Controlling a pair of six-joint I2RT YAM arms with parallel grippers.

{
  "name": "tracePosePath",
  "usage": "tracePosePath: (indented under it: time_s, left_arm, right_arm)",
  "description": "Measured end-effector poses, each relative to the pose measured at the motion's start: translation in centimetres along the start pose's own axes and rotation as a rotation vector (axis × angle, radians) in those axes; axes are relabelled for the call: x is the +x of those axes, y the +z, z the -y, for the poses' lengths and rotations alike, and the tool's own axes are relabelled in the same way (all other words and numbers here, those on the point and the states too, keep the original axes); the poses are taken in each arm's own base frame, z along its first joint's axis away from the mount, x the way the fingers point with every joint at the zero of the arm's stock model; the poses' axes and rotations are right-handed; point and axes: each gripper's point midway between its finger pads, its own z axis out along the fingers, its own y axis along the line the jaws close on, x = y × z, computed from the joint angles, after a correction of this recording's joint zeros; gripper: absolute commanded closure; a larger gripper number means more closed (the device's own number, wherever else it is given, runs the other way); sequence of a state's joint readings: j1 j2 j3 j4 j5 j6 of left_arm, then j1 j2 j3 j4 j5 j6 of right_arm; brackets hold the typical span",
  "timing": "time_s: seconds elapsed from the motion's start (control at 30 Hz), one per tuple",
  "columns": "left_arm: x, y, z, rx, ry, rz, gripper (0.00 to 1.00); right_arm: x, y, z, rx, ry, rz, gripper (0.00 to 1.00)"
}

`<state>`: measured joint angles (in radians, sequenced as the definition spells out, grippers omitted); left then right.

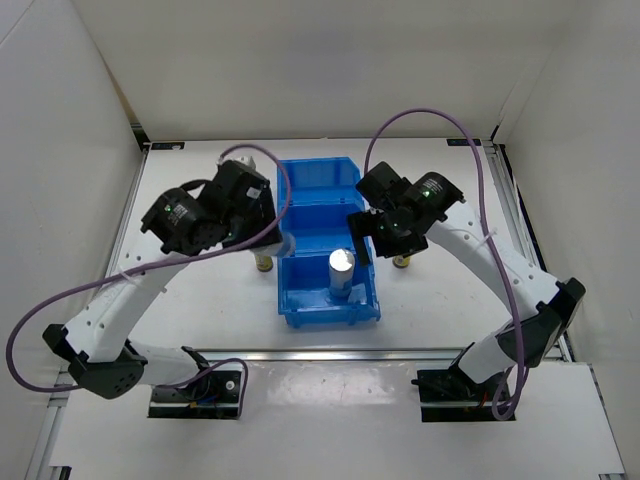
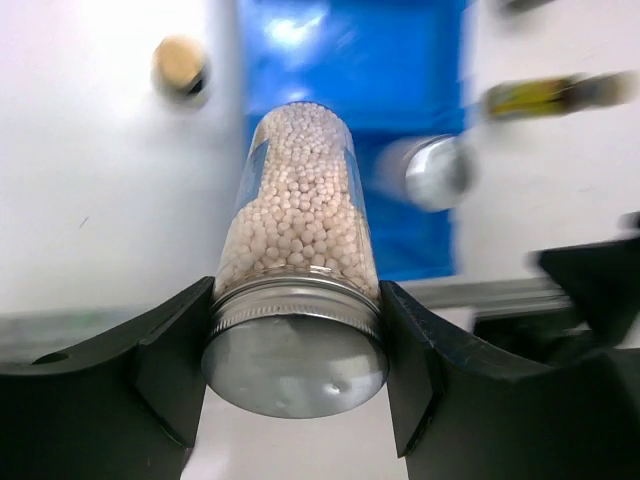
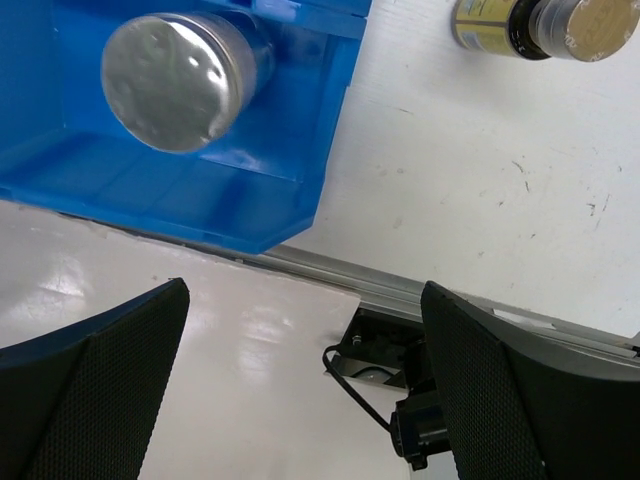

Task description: Organize the condiment bottles

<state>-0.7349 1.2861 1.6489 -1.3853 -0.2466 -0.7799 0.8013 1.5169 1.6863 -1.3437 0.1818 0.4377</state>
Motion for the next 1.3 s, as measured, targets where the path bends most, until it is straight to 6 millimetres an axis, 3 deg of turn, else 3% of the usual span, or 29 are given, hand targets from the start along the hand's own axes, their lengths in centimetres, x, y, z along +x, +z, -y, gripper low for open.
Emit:
tracePosePath:
  time_s: [0.13, 0.23, 0.43, 0.63, 0.83, 0.87, 0.97, 1.0, 1.1, 1.3]
  left_arm:
    - [-3.5, -2.0, 3.9, 0.107, -0.013, 0.088, 0.89]
    - [-3.4, -1.2, 5.3, 0.11, 0.013, 0.071, 0.89]
    - [0.9, 3.0, 6.5, 0.035, 0.113, -0.066, 0.89]
    - [6.8, 6.2, 3.8, -0.085, 0.171, -0.224, 0.89]
    - [10.3, 8.4, 1.1, -0.171, 0.19, -0.317, 0.67]
    - [10.6, 8.6, 0.9, -0.178, 0.191, -0.323, 0.57]
    - [11.2, 9.5, 0.5, -0.198, 0.201, -0.331, 0.39]
    - [11.4, 9.9, 0.4, -0.201, 0.203, -0.333, 0.26]
    - [11.8, 10.9, 0.1, -0.221, 0.217, -0.34, 0.03]
    - [11.5, 12.0, 0.0, -0.249, 0.239, -0.321, 0.0]
  right_arm:
    - [0.1, -0.2, 0.2, 0.005, 0.004, 0.009, 0.0]
    - [0.1, -0.5, 0.5, 0.013, 0.006, 0.024, 0.0]
    - [0.0, -1.5, 1.2, 0.025, 0.027, 0.067, 0.0]
    - [0.0, -2.0, 2.5, 0.04, 0.073, 0.092, 0.0]
    - [-0.3, -1.6, 4.8, 0.091, 0.141, 0.09, 0.0]
    - [-0.3, -1.5, 5.3, 0.1, 0.155, 0.086, 0.0]
    - [-0.6, -1.0, 6.9, 0.128, 0.204, 0.072, 0.0]
    - [-0.6, -0.8, 7.3, 0.135, 0.217, 0.064, 0.0]
    - [-0.8, 0.2, 8.4, 0.154, 0.245, 0.04, 0.0]
    - [-1.1, 4.0, 8.6, 0.163, 0.231, -0.033, 0.0]
